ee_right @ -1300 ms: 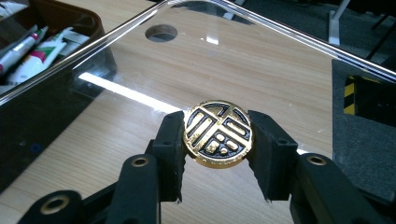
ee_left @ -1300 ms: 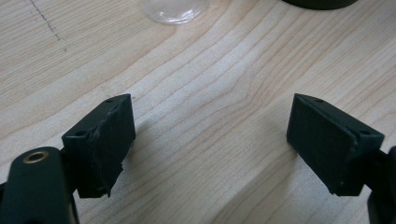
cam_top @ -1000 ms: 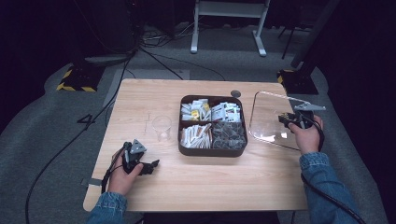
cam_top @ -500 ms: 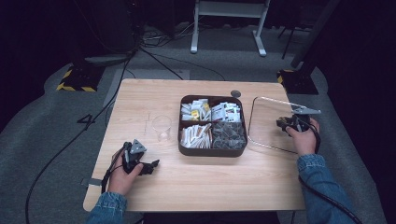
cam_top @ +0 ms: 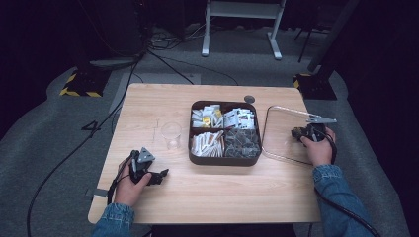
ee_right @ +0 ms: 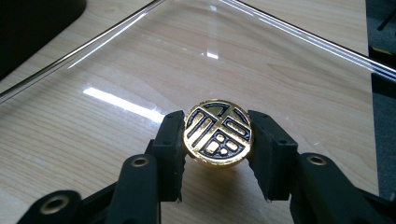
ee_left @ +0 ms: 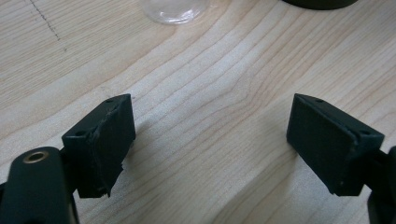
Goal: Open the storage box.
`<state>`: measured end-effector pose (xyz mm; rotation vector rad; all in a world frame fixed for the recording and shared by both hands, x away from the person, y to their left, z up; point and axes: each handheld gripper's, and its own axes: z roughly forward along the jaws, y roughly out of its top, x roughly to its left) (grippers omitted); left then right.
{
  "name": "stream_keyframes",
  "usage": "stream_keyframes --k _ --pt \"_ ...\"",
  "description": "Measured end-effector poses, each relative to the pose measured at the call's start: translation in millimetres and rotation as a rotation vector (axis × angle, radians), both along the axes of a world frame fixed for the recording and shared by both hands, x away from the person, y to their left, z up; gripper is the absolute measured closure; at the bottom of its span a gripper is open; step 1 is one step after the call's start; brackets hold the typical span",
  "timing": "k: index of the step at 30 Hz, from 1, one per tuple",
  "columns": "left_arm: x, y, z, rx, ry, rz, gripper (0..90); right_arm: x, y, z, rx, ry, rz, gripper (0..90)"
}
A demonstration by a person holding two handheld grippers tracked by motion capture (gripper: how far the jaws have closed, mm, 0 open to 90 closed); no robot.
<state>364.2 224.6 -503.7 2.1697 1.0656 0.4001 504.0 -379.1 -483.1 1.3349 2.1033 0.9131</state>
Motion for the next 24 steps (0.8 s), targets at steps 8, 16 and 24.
stream_keyframes --k 8,16,24 --pt "0.1 0.0 0.0 0.0 -0.001 -0.001 15.9 1.2 -0.9 -8.4 0.004 0.015 -0.011 58.8" --pt "0.0 0.0 0.0 0.0 -0.001 -0.001 15.9 2.3 -1.6 -8.7 0.013 0.019 -0.016 58.4" --pt "-0.4 -0.1 0.0 0.001 -0.002 0.001 15.9 -2.0 -5.9 1.0 0.098 0.0 -0.039 41.3"
